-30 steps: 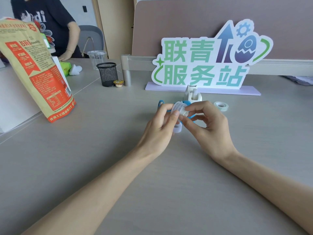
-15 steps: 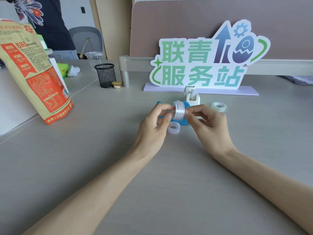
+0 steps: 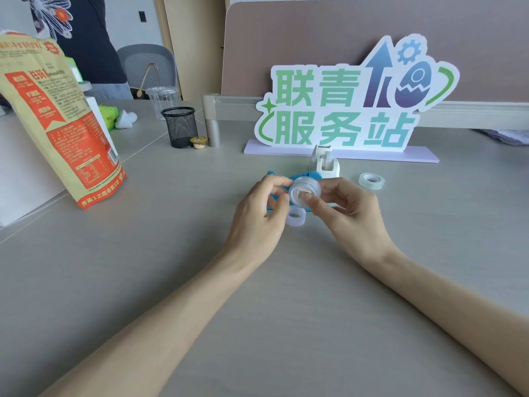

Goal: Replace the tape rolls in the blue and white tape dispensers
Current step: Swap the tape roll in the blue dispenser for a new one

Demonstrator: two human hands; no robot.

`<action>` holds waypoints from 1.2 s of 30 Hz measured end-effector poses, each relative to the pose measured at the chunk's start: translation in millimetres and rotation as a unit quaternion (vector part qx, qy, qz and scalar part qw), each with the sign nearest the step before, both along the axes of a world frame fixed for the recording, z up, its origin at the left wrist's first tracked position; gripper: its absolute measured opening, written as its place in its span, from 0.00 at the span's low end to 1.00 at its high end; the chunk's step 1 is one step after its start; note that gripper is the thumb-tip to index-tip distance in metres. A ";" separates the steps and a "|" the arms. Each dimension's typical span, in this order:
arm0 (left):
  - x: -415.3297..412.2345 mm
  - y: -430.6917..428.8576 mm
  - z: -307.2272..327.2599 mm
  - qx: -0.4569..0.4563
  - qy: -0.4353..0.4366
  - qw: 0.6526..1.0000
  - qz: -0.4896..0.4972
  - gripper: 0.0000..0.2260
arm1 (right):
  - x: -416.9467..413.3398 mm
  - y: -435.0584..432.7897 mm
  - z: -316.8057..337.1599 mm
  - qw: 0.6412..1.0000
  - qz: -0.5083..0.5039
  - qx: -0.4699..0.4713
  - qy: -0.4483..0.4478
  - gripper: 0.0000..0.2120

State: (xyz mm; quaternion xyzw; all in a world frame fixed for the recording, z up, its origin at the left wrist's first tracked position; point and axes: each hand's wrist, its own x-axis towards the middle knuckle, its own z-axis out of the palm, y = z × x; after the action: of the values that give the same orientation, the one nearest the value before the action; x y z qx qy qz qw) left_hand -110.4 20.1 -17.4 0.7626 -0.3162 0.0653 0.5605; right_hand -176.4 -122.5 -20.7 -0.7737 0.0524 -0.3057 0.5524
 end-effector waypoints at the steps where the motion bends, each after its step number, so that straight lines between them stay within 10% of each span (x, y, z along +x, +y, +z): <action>1: 1.2 0.7 0.2 -0.001 0.000 1.000 0.006 0.08 | 0.0 -0.2 -0.1 1.000 -0.002 -0.006 0.001 0.08; 13: 5.2 3.5 3.2 -0.046 0.013 0.998 0.034 0.03 | -0.3 1.5 -7.3 0.973 -0.047 -0.219 -0.052 0.08; 36: 13.7 -3.5 -4.2 -0.088 0.074 0.993 0.003 0.07 | 7.0 -3.9 -10.2 0.965 -0.067 -0.237 -0.086 0.12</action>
State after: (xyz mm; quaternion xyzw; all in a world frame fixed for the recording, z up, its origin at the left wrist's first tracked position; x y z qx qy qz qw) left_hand -96.7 16.7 -21.6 0.7144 -0.2641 0.0377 0.6469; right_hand -169.4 -126.4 -30.9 -0.8481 -0.0176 -0.4108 0.3341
